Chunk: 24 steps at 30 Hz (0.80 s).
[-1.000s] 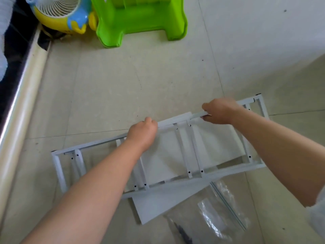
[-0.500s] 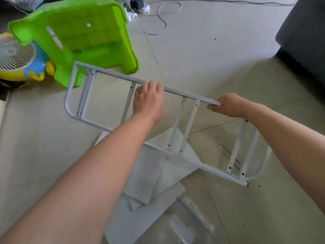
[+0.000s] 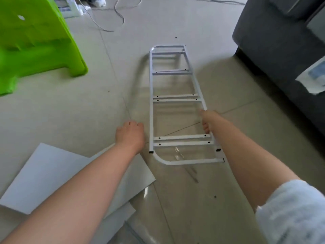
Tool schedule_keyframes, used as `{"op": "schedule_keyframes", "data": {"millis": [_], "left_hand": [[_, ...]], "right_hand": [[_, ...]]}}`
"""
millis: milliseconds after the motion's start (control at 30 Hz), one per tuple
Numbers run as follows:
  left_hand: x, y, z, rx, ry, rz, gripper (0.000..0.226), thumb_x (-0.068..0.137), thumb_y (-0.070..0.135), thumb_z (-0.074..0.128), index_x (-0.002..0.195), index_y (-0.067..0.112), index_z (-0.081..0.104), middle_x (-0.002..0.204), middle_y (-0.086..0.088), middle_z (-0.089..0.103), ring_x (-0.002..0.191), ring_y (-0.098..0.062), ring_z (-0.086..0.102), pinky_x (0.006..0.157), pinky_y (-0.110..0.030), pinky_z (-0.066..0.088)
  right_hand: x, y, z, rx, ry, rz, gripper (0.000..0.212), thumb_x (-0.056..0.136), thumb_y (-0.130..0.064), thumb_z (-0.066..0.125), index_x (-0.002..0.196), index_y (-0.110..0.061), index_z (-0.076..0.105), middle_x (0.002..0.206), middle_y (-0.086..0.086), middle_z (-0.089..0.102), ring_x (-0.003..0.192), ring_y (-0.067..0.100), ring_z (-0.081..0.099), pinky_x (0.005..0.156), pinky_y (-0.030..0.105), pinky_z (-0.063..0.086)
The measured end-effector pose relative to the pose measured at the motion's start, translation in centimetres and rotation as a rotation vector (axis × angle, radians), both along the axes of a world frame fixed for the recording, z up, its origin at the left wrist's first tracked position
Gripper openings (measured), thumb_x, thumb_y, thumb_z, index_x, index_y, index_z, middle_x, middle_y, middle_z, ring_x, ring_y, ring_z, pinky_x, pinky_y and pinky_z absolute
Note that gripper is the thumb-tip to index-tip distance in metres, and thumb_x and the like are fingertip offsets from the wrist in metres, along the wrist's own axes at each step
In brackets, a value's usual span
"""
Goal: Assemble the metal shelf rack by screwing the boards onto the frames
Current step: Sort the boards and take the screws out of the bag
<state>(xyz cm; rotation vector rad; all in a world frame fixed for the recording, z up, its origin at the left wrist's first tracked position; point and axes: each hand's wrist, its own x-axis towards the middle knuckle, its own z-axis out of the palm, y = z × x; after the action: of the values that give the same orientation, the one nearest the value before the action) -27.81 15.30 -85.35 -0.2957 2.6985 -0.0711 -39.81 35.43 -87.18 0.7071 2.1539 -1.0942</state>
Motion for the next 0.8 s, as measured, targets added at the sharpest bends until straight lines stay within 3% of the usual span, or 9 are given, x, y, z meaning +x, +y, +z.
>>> {"op": "schedule_keyframes", "data": {"millis": [133, 233, 333, 367, 467, 567, 633, 700, 800], "left_hand": [[0.5, -1.1, 0.1, -0.051, -0.063, 0.023, 0.035, 0.092, 0.012, 0.038, 0.126, 0.009, 0.043, 0.13, -0.012, 0.044, 0.123, -0.03, 0.04, 0.092, -0.036, 0.039], [1.0, -2.5, 0.0, -0.08, -0.097, 0.046, 0.035, 0.092, 0.01, 0.037, 0.127, 0.008, 0.041, 0.13, -0.013, 0.042, 0.123, -0.03, 0.038, 0.091, -0.036, 0.039], [1.6, -3.5, -0.3, -0.08, -0.113, 0.085, 0.035, 0.092, 0.011, 0.036, 0.127, 0.008, 0.04, 0.13, -0.013, 0.042, 0.123, -0.03, 0.038, 0.091, -0.035, 0.038], [1.8, -3.6, -0.4, -0.078, -0.121, 0.093, 0.035, 0.092, 0.012, 0.037, 0.127, 0.008, 0.04, 0.13, -0.013, 0.042, 0.123, -0.029, 0.037, 0.091, -0.035, 0.038], [2.5, -3.9, -0.8, -0.072, -0.136, 0.117, 0.034, 0.093, 0.015, 0.038, 0.127, 0.009, 0.041, 0.13, -0.012, 0.041, 0.124, -0.029, 0.037, 0.091, -0.034, 0.038], [3.5, -4.0, -1.2, -0.06, -0.149, 0.16, 0.033, 0.093, 0.015, 0.037, 0.125, 0.009, 0.042, 0.129, -0.012, 0.042, 0.122, -0.029, 0.039, 0.091, -0.034, 0.038], [4.4, -4.3, -1.6, -0.058, -0.159, 0.174, 0.034, 0.093, 0.015, 0.037, 0.126, 0.008, 0.042, 0.129, -0.012, 0.043, 0.122, -0.029, 0.039, 0.092, -0.035, 0.038], [5.1, -5.0, -1.8, -0.056, -0.172, 0.201, 0.036, 0.093, 0.014, 0.037, 0.127, 0.008, 0.042, 0.13, -0.012, 0.043, 0.122, -0.029, 0.039, 0.093, -0.035, 0.038], [6.2, -6.1, -1.7, -0.057, -0.191, 0.247, 0.037, 0.092, 0.014, 0.037, 0.129, 0.008, 0.042, 0.131, -0.012, 0.042, 0.124, -0.029, 0.039, 0.095, -0.036, 0.038]], "right_hand": [[-1.4, -2.3, -1.7, -0.16, -0.008, -0.046, 0.02, 0.097, -0.013, 0.034, 0.094, -0.003, 0.051, 0.059, 0.007, 0.031, 0.037, 0.014, 0.033, 0.032, 0.006, 0.028], [-2.6, -3.7, -2.3, -0.161, 0.11, 0.028, 0.03, 0.092, -0.013, 0.046, 0.116, 0.003, 0.055, 0.063, 0.003, 0.04, 0.05, 0.013, 0.039, 0.044, 0.022, 0.038], [-3.9, -5.0, -1.3, -0.168, 0.209, 0.084, 0.009, 0.089, -0.011, 0.049, 0.082, -0.012, 0.054, 0.072, -0.001, 0.042, 0.057, 0.006, 0.039, 0.049, 0.015, 0.039], [-4.7, -5.5, -1.5, -0.194, 0.239, 0.089, 0.018, 0.088, -0.008, 0.049, 0.072, -0.016, 0.047, 0.074, 0.0, 0.043, 0.058, 0.006, 0.039, 0.052, 0.016, 0.039], [-5.8, -7.0, -1.1, -0.339, 0.26, 0.081, 0.021, 0.089, 0.004, 0.044, 0.074, -0.01, 0.046, 0.072, 0.002, 0.042, 0.062, 0.008, 0.041, 0.059, 0.018, 0.039], [-4.7, -8.2, -0.7, -0.191, 0.27, 0.305, 0.021, 0.095, -0.001, 0.036, 0.099, -0.012, 0.054, 0.1, 0.008, 0.052, 0.092, 0.014, 0.05, 0.065, 0.006, 0.041], [-4.0, -8.6, -0.7, -0.058, 0.278, 0.424, 0.036, 0.094, -0.001, 0.038, 0.13, -0.002, 0.046, 0.137, 0.017, 0.042, 0.125, 0.026, 0.041, 0.092, 0.018, 0.038], [-2.3, -9.6, -0.6, 0.085, 0.323, 0.613, 0.043, 0.093, 0.004, 0.036, 0.136, 0.0, 0.04, 0.144, 0.021, 0.032, 0.133, 0.033, 0.033, 0.104, 0.033, 0.032], [0.5, -11.1, -1.6, 0.144, 0.341, 0.729, 0.041, 0.091, -0.005, 0.041, 0.132, -0.002, 0.044, 0.14, 0.018, 0.039, 0.128, 0.032, 0.038, 0.102, 0.032, 0.033]]}}
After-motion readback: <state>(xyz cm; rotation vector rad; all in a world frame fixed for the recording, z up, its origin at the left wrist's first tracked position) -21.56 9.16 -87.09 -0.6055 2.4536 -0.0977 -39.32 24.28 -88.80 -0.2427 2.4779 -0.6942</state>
